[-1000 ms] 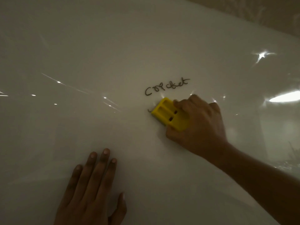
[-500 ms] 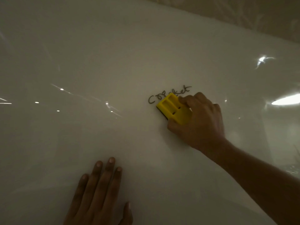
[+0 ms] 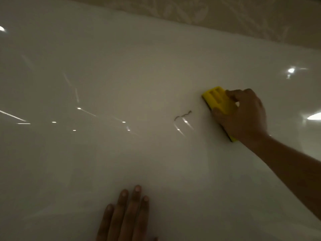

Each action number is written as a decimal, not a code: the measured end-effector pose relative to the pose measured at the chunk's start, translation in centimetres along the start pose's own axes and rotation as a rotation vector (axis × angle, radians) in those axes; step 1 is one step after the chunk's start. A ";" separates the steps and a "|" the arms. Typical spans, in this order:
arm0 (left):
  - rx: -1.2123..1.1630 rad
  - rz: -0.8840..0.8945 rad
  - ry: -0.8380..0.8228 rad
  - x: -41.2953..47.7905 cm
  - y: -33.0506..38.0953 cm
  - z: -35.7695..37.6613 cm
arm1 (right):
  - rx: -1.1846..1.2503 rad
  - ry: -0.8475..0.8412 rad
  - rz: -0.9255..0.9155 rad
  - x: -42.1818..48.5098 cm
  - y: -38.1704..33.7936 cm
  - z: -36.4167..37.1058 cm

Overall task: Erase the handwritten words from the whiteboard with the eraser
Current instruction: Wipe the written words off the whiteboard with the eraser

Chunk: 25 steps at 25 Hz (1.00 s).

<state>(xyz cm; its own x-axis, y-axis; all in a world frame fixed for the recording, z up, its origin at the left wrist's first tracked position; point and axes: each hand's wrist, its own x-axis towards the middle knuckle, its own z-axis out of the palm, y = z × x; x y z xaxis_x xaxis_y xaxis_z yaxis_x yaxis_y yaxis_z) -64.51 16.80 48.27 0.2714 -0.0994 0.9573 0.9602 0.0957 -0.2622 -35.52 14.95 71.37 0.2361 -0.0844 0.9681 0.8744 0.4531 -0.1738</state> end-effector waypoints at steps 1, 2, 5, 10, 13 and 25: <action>0.004 0.005 0.007 -0.1 0.0 0.1 | 0.026 0.013 0.034 0.4 -0.5 0.5; -0.001 0.010 0.019 -0.1 0.0 0.2 | 0.053 0.026 0.007 0.0 -1.6 1.3; -0.016 0.024 0.056 0.0 0.0 0.4 | 0.158 -0.077 -0.389 -4.7 -6.2 2.8; -0.035 0.024 0.088 0.1 0.2 0.3 | 0.019 -0.181 -0.705 -3.7 -3.2 1.4; -0.078 -0.005 0.066 0.0 0.3 -0.2 | 0.041 -0.005 -0.281 0.6 -0.5 1.5; -0.163 -0.037 -0.070 -0.6 0.5 -3.0 | 0.287 -0.433 -1.144 -19.2 0.3 -2.0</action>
<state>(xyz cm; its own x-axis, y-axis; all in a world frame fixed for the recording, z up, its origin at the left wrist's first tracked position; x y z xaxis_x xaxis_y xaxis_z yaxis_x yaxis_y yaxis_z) -64.01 13.88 47.22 0.2359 -0.0298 0.9713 0.9690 -0.0688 -0.2375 -38.92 14.94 52.36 -0.8012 -0.2828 0.5273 0.3497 0.4939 0.7961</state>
